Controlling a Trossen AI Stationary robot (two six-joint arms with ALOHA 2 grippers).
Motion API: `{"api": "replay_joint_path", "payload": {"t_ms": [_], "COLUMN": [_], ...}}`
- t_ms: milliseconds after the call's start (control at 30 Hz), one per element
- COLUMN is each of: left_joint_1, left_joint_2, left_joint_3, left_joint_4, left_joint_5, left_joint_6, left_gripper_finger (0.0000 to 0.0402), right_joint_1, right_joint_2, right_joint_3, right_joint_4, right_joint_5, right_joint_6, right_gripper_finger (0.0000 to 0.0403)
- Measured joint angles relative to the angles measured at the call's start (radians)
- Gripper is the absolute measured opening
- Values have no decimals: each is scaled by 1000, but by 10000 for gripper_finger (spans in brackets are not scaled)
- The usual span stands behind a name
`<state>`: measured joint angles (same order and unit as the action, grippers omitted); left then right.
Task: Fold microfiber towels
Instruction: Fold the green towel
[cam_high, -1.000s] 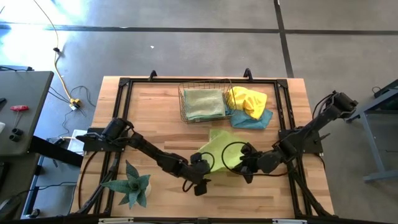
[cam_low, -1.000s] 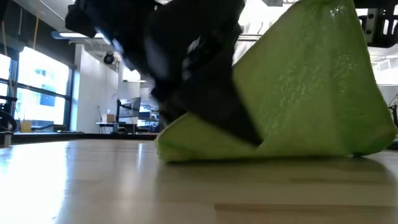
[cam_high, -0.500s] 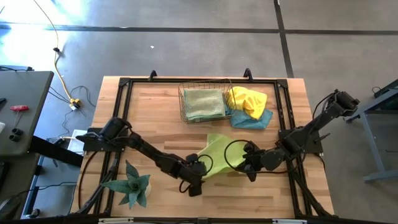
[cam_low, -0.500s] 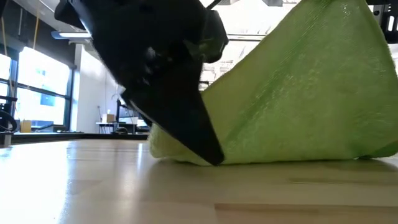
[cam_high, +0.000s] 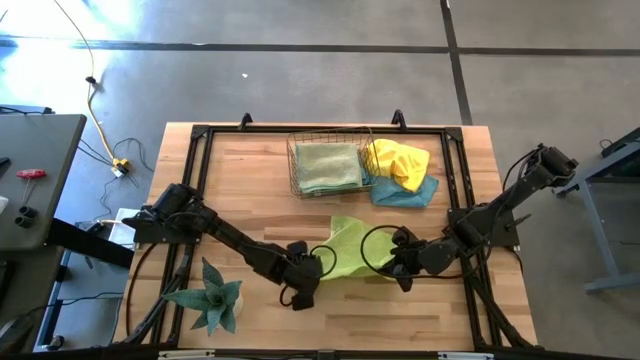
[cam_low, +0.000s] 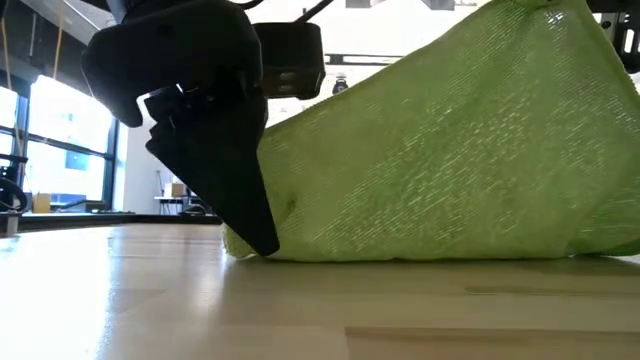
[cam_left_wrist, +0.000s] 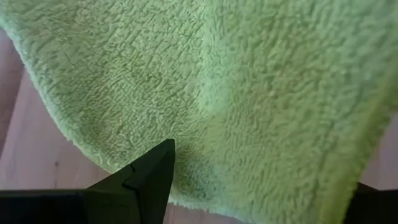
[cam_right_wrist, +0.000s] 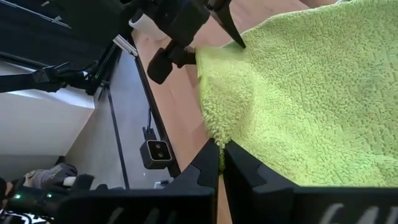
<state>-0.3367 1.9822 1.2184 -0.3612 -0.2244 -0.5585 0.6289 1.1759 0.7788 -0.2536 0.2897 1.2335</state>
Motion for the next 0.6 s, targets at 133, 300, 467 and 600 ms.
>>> {"api": "replay_joint_path", "payload": {"t_ms": [133, 300, 467, 600], "left_joint_1": [0, 0, -2, -2], "left_joint_2": [-10, -25, -40, -50], "left_joint_3": [0, 1, 2, 0], "left_joint_4": [-29, -26, -24, -34], "left_joint_5": [-32, -44, -23, 15], "left_joint_6": [-14, -23, -5, 9], "left_gripper_finger": [215, 188, 122, 58], "right_joint_1": [0, 0, 0, 0], "right_joint_2": [0, 0, 0, 0], "right_joint_3": [0, 0, 0, 0], "right_joint_4": [0, -1, -6, -6], "right_joint_5": [3, 3, 4, 4], "right_joint_6": [-2, -3, -3, -3], "right_gripper_finger": [0, 0, 0, 0]}}
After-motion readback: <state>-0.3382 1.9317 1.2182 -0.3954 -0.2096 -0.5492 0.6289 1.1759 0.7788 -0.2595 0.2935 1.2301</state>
